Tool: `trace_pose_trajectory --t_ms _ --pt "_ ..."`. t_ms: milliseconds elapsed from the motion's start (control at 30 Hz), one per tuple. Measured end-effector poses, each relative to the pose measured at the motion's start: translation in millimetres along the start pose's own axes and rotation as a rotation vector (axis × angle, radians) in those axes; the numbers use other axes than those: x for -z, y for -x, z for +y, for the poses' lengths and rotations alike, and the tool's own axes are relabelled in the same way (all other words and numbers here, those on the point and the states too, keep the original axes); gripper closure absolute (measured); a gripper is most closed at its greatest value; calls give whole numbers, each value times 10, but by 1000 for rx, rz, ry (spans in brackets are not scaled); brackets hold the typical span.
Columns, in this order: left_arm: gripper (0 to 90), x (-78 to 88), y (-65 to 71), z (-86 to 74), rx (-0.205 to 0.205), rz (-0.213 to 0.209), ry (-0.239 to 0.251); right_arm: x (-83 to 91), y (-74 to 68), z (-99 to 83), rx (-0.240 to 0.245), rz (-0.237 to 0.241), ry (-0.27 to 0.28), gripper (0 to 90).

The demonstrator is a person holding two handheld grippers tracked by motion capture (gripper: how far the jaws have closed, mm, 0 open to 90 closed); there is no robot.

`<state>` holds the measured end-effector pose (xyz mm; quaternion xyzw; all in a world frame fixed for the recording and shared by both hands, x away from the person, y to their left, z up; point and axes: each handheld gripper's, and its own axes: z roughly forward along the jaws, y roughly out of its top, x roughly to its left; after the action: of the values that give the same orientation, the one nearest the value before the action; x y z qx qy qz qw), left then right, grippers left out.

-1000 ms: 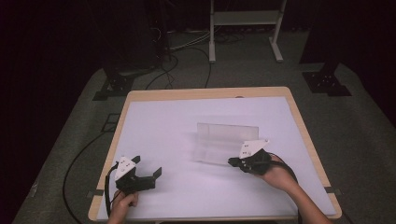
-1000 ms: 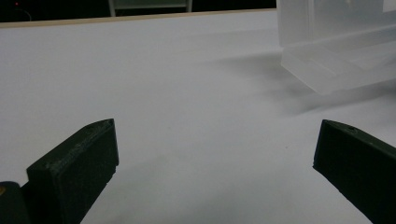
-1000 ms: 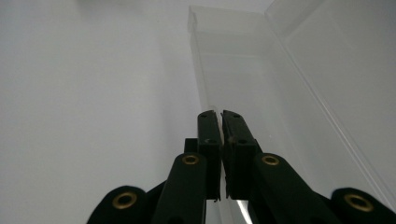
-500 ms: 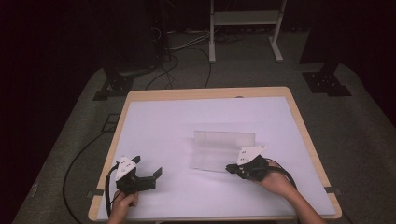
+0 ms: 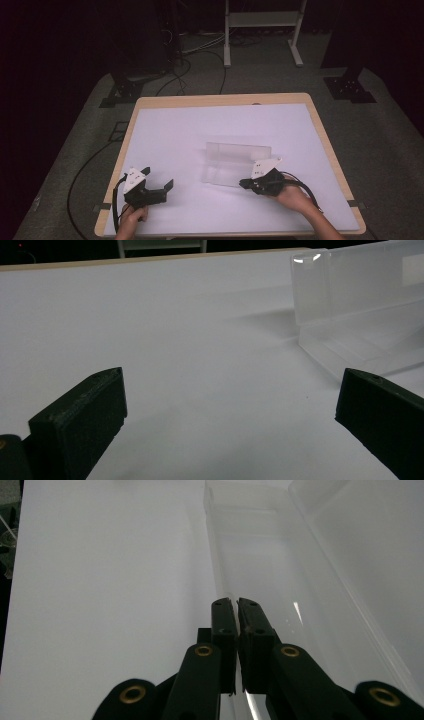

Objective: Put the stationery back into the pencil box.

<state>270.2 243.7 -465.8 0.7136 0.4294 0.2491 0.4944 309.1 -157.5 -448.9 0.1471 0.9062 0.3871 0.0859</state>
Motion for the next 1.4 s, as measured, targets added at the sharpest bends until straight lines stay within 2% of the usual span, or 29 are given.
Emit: trace_pose_trajectory --t_ms 333,700,1000,1400 --pt "0 0 1 0 -2 1 -1 -61 -3 -94 -30 15 -31 854" --pt "0 0 1 0 -1 1 -1 -92 -2 -104 -63 35 -42 838" --pt "0 0 0 1 0 1 -3 -108 -4 -106 -71 38 -44 824" --pt "0 -1 0 1 -2 1 -3 -19 -5 -92 -87 26 -20 682"
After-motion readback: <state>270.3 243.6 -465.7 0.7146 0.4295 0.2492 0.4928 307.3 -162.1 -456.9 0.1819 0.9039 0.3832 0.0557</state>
